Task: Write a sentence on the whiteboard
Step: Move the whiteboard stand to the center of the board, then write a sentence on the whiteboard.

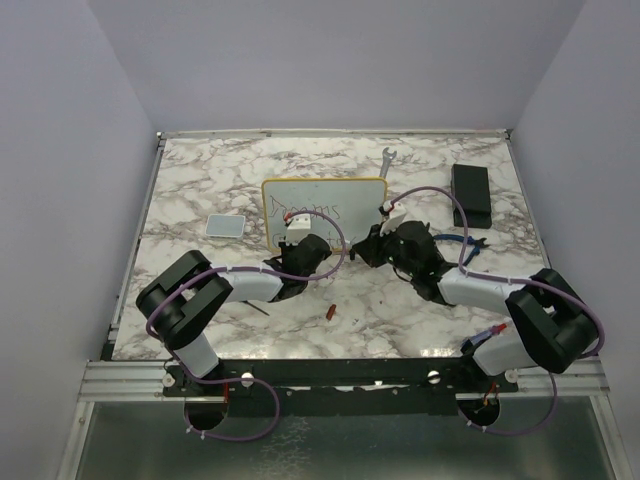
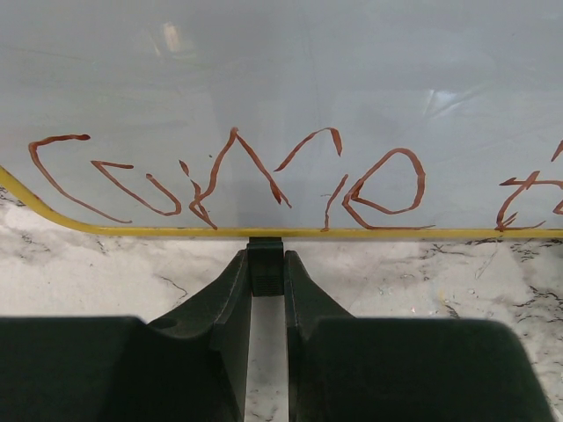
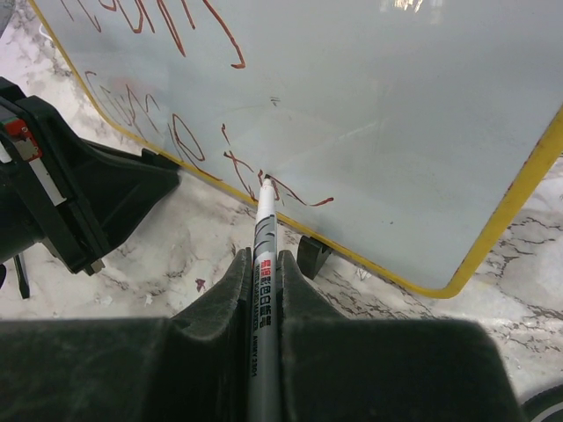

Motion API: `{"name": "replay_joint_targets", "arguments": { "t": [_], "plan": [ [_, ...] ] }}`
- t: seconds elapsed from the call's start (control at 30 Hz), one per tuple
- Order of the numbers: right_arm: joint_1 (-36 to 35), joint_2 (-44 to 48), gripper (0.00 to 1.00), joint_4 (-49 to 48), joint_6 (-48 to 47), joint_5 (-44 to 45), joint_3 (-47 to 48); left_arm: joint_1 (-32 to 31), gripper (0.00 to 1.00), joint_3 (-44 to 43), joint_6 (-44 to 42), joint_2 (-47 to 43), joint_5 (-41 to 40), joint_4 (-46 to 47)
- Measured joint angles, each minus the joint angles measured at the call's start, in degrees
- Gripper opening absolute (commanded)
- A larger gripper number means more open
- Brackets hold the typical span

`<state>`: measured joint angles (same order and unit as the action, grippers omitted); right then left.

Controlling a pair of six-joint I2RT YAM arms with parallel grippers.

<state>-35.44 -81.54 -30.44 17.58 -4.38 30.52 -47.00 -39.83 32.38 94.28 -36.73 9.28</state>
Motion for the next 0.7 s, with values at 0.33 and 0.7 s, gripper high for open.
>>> {"name": "replay_joint_targets", "arguments": {
  "t": [0.33, 0.7],
  "plan": [
    [-0.57, -0.24, 0.00, 0.07, 0.39, 1.49, 0.13, 0.00, 0.00, 0.00, 0.00, 0.00, 0.02, 0.00],
    [-0.94, -0.26, 0.01, 0.13, 1.07, 2.38, 0.13, 0.00, 0.00, 0.00, 0.00, 0.00, 0.02, 0.00]
  ]
}}
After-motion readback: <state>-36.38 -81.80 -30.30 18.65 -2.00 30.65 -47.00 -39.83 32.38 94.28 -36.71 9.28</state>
